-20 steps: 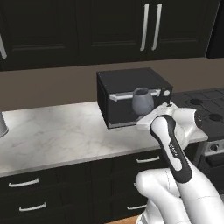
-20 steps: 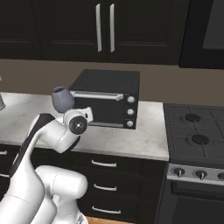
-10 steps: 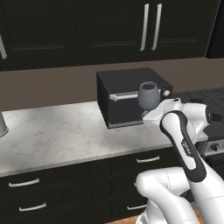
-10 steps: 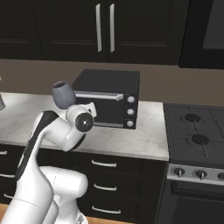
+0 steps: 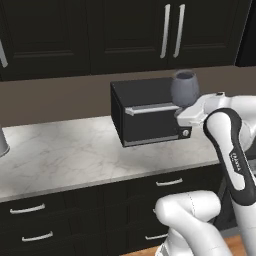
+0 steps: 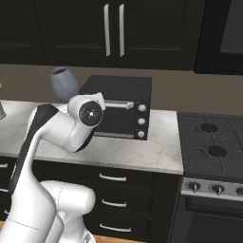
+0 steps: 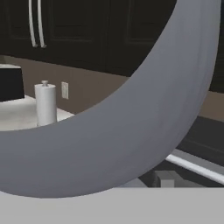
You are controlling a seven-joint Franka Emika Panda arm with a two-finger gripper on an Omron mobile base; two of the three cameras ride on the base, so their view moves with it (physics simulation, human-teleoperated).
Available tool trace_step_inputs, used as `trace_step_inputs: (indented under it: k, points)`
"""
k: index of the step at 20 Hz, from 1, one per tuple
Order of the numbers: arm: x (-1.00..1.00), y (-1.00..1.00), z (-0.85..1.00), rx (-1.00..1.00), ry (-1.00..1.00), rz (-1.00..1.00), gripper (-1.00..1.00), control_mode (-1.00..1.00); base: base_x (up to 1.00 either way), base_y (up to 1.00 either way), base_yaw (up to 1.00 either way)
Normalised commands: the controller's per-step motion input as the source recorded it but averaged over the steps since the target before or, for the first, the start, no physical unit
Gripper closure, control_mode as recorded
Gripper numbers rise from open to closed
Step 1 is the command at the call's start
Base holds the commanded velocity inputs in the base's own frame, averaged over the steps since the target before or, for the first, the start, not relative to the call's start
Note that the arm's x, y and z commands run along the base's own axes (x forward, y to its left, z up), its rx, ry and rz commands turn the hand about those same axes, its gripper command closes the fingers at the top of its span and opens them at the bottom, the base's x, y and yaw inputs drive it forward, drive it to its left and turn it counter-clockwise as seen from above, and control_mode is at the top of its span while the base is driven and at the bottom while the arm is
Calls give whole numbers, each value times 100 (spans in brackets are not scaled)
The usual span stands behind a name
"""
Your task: Retrieve the wine glasses from the counter and place one next to each plate.
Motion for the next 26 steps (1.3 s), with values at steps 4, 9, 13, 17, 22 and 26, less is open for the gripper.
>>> trace_step_inputs:
  k: [4, 9, 13, 17, 22, 26]
  points:
    - [-24, -24, 32, 4, -1, 0, 100, -100, 0, 0, 0]
    - [-8, 0, -1, 2, 0, 0, 100, 100, -6, 3, 0]
    - [0, 0, 0, 0, 0, 0, 100, 100, -54, 37, 16]
    - [0, 0, 0, 0, 0, 0, 100, 100, -51, 74, 32]
    - [0, 0, 0, 0, 0, 0, 100, 100, -22, 88, 43]
    - [0, 0, 0, 0, 0, 0, 100, 100, 0, 58, 56]
